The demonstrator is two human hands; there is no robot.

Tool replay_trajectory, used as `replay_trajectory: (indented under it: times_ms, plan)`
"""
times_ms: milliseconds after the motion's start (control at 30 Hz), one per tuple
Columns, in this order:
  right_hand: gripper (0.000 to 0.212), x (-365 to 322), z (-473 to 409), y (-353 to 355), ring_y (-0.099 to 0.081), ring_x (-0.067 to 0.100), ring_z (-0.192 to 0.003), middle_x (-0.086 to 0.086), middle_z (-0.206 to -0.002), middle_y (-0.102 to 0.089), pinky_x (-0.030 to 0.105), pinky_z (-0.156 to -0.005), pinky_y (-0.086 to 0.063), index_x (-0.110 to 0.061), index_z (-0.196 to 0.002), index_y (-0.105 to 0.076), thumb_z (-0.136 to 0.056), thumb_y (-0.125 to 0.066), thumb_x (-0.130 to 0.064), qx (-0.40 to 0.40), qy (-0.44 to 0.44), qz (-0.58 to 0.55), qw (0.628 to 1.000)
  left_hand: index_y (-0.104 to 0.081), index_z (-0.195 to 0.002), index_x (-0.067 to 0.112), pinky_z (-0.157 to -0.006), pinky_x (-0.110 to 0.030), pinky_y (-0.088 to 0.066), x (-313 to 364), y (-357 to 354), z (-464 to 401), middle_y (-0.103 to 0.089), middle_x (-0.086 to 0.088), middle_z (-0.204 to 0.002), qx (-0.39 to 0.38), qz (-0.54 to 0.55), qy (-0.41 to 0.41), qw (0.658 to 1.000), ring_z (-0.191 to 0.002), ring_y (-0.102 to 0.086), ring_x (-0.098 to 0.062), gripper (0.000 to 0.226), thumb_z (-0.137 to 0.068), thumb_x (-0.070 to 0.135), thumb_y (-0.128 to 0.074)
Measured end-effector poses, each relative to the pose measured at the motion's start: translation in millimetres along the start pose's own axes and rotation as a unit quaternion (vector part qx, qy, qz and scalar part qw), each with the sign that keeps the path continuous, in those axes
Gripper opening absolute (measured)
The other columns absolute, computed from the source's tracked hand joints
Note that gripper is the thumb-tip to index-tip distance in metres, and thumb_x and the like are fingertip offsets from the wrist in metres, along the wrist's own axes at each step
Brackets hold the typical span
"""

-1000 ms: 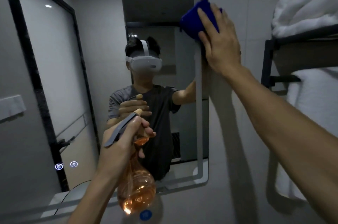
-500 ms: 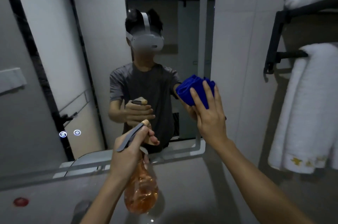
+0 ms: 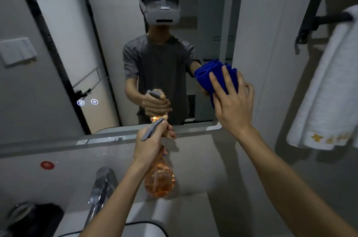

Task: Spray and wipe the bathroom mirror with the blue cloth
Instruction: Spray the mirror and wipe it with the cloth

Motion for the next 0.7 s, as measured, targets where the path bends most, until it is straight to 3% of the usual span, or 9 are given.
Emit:
replay_trajectory:
  times_ms: [167,333,433,700]
  plan:
    - [0.070,5.3,1.0,2.2,-0.041,0.034,-0.111,0.003,-0.164,-0.023,0.043,-0.081,-0.043,-0.032,-0.155,-0.029,-0.095,-0.063,-0.024,-0.011,-0.002,0.013,1.000,-0.069,-0.098,0.003,-0.081,-0.061,-0.053,9.8,-6.1,-2.6,-0.073,-0.021,-0.089,-0.002,-0.019,-0.024,1.000,-0.088,-0.070,-0.040,0.028,-0.100,0.027,-0.055]
    - [0.070,2.6,1.6,-1.0,-0.036,0.033,-0.107,0.006,-0.162,-0.023,0.037,-0.063,-0.053,-0.032,-0.155,-0.027,-0.095,-0.063,-0.022,-0.021,-0.017,-0.030,0.999,-0.069,-0.095,0.003,-0.079,-0.052,-0.055,10.2,-3.3,-5.9,-0.073,-0.018,-0.083,-0.002,-0.023,-0.046,0.999,-0.078,-0.071,-0.030,0.026,-0.101,0.024,-0.054]
    - [0.064,0.6,2.4,-2.4,-0.036,0.034,-0.108,0.007,-0.162,-0.023,0.036,-0.060,-0.054,-0.032,-0.154,-0.027,-0.098,-0.056,-0.028,-0.022,-0.019,-0.041,0.999,-0.069,-0.092,0.004,-0.078,-0.038,-0.056,8.1,-0.4,-6.8,-0.072,-0.020,-0.080,0.006,-0.035,-0.057,0.998,-0.075,-0.072,-0.028,0.027,-0.101,0.024,-0.053]
    - [0.047,-1.5,0.3,-8.9,-0.038,0.030,-0.107,0.004,-0.160,-0.030,0.033,-0.064,-0.051,-0.032,-0.150,-0.040,-0.104,-0.037,-0.041,0.013,-0.083,-0.093,0.992,-0.069,-0.102,0.001,-0.087,-0.040,-0.056,-2.7,9.2,-9.9,-0.074,-0.019,-0.091,-0.009,0.023,-0.015,1.000,-0.086,-0.071,-0.028,0.031,-0.098,0.029,-0.058]
Point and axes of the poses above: each hand's wrist, its own z-axis away from the middle knuckle, its own y-axis out of the back of the hand, x = y × z, the point moved 9 cm from there along -z, towards the middle knuckle
